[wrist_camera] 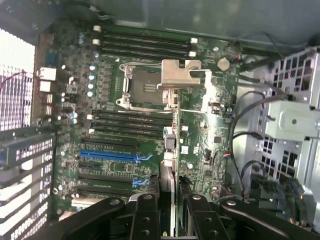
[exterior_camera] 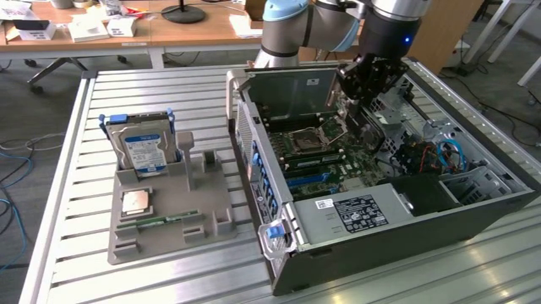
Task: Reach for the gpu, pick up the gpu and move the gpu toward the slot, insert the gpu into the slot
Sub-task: 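Insert the gpu into the slot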
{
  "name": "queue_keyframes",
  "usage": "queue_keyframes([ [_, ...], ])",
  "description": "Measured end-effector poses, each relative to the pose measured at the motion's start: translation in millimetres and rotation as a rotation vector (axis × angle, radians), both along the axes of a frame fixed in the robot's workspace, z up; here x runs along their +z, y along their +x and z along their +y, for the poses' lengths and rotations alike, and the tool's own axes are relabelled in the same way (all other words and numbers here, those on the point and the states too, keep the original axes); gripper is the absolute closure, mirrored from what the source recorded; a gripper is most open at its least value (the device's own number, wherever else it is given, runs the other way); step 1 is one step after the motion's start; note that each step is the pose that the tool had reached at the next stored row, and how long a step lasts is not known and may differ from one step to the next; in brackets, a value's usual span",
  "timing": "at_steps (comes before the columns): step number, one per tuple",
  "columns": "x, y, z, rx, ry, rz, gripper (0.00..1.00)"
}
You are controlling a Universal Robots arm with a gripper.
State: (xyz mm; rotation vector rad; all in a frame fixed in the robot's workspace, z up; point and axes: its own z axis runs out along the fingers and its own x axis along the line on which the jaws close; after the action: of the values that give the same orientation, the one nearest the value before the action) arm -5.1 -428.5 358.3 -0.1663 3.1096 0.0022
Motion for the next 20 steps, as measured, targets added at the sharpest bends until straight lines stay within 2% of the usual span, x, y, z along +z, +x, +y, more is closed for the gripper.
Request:
queue_keyframes([
  [11, -1.3, 0.0, 0.0, 0.197, -0.0002, 0.0000, 0.74],
  [20, -2.7, 0.0, 0.0, 0.345, -0.0038, 0.0003, 0.74],
])
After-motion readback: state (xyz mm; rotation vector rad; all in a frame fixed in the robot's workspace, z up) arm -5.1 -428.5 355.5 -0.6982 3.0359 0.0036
